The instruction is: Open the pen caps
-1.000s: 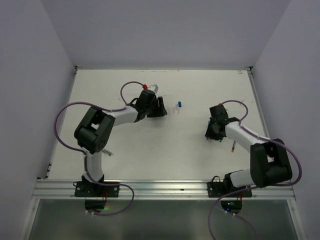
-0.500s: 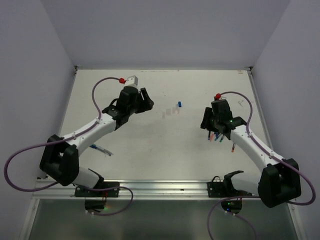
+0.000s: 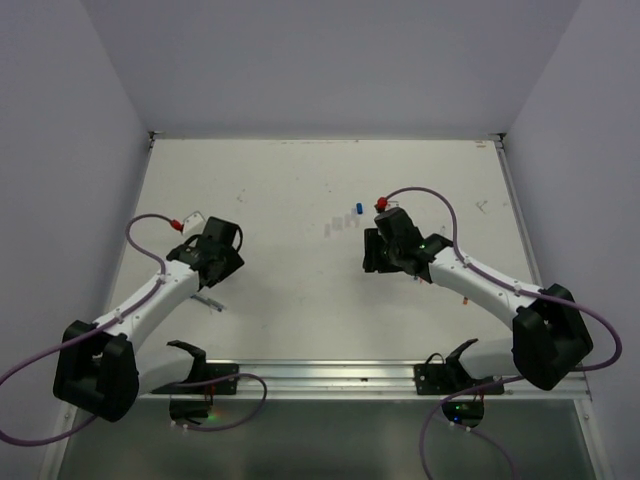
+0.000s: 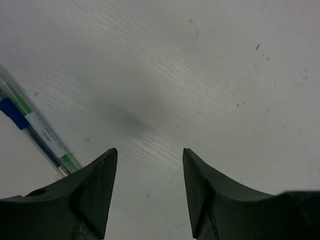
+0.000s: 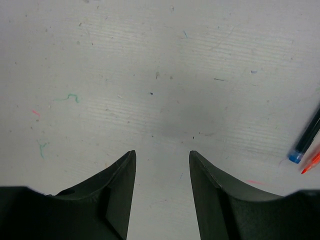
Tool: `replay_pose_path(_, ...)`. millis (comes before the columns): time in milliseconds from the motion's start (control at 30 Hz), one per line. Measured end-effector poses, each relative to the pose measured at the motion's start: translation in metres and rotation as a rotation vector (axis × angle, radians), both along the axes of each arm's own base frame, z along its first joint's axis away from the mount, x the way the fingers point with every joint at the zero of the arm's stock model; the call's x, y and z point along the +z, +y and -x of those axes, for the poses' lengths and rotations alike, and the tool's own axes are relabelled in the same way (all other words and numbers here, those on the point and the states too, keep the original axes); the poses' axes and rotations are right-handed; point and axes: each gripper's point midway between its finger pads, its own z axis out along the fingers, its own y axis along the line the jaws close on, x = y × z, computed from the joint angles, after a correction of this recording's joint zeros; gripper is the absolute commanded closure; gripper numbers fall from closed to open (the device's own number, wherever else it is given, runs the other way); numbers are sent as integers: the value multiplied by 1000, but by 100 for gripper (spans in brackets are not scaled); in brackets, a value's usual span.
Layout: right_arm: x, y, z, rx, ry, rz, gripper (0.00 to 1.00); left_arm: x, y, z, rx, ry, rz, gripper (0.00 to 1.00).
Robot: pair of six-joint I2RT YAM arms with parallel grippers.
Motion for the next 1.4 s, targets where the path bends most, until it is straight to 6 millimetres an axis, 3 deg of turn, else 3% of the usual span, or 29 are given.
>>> replay_pose_path(133, 2, 2, -2, 2, -16, -14, 49, 2, 13, 16, 72, -3, -14, 45)
replay_pose_path(333, 4, 1, 4, 12, -26, -36, 49, -16, 26, 42, 150, 75, -39, 45)
replay_pose_path(600, 5, 0, 9, 18, -30, -46, 49, -33, 34, 60, 197, 124, -58, 46)
replay_pose_path(1400, 4, -2, 11, 18, -33, -49, 50, -49, 41, 57, 221, 161, -96, 46)
